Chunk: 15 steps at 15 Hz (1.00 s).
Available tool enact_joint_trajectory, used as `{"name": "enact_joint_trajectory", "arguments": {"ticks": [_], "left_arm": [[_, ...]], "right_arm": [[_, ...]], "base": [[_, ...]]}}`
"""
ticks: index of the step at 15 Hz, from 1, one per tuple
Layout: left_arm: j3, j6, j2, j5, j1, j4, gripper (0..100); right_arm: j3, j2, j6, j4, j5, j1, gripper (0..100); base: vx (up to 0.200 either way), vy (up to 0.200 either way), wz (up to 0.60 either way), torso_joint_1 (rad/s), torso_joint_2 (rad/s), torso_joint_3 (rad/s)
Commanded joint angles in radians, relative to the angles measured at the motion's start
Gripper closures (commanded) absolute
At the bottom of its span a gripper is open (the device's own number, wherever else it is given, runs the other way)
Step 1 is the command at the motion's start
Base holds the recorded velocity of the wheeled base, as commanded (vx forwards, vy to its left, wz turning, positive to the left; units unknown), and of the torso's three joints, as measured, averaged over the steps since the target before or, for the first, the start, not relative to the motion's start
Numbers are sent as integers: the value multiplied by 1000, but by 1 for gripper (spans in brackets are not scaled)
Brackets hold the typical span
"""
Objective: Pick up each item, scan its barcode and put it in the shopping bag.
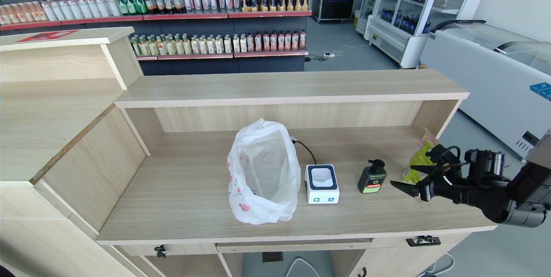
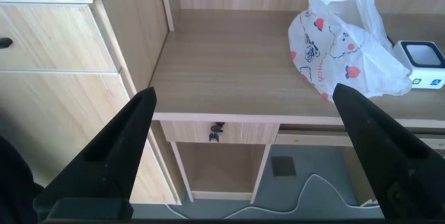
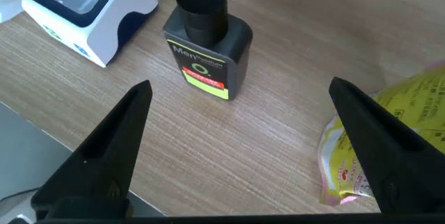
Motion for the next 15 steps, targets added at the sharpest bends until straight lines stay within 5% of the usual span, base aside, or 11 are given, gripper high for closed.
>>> {"name": "enact_joint_trajectory", "arguments": {"ticks": [1, 15], "left_arm": [[0, 0, 0, 1, 0, 0, 0], [0, 0, 0, 1, 0, 0, 0]], "right_arm": [[-28, 44, -14, 0, 17, 3, 0], [-124, 168, -21, -6, 108, 71, 0]], "base": [[0, 0, 0, 0, 0, 0], [0, 0, 0, 0, 0, 0]]}}
